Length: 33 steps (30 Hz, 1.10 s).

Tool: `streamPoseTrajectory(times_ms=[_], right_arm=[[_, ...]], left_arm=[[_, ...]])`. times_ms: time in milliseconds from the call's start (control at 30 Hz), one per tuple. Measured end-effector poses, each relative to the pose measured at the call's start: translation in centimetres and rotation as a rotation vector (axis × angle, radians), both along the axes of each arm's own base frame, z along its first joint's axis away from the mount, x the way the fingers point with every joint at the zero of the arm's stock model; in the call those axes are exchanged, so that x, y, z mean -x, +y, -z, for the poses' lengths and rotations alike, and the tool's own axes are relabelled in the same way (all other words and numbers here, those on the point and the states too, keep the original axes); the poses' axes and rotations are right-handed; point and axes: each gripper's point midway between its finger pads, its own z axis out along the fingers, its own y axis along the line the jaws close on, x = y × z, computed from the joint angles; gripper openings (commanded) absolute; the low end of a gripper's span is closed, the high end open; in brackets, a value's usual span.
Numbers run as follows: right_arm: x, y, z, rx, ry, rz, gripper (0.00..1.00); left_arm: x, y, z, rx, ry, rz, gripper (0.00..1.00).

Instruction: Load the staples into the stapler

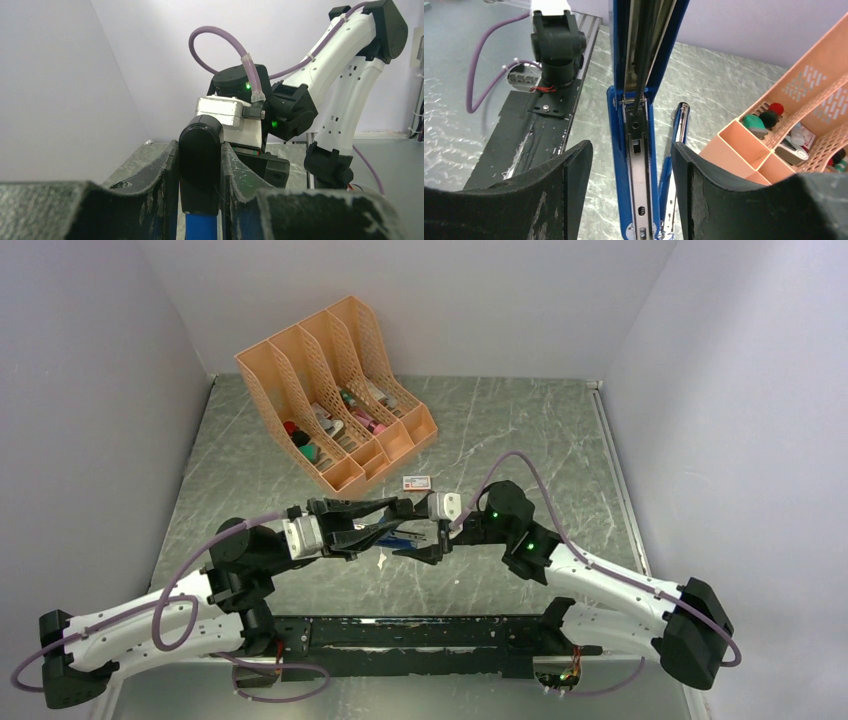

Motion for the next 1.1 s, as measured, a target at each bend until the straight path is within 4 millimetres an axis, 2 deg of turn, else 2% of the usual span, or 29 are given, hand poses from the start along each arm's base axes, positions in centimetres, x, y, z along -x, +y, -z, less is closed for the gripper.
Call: streamPoseTrajectory(times_ms=[300,500,600,667,700,800,900,1000,1100], right_arm=[[0.5,0.6,1.5,0.037,0.049,-0.051,0.45],[0.3,0.8,2.0,0.049,0.071,-0.051,0.21],[0.4,0.9,2.0,0.05,0.071,-0.059,0.04],[0.5,0.9,2.0,0.05,0.069,-0.061,0.0],[0.5,0.9,2.0,0.051,0.07,-0.061,0.0],[0.4,0.9,2.0,0.055,0.072,-0.055,0.0],[0.2,0.9,1.9,0.057,0.074,-0.044,0.0],[-0.2,0.9,2.3,0.086,0.097,-0.016,0.0],[-0.7,0.6,3.8,0.144,0.135,0.022,0.0]], left_arm=[[0.3,0.1,-0.7,0.025,-0.011,0.015,0.07],[0.6,0.0,-0.7,0.025,-0.01,0.03,0.07],[0.6,0.0,-0.7,0.029,-0.006,0.032,0.07],[0.6,0.1,-0.8,0.03,-0.005,0.033,0.08],[0.6,0.1,-0.8,0.029,-0.005,0.033,0.11],[0.6,0.1,-0.8,0.031,-0.005,0.031,0.33],[0.5,0.4,-1.0,0.038,-0.005,0.02,0.48],[0.5,1.3,-2.0,0.074,-0.025,-0.005,0.56],[0.6,2.5,-3.4,0.124,-0.048,-0.032,0.61]])
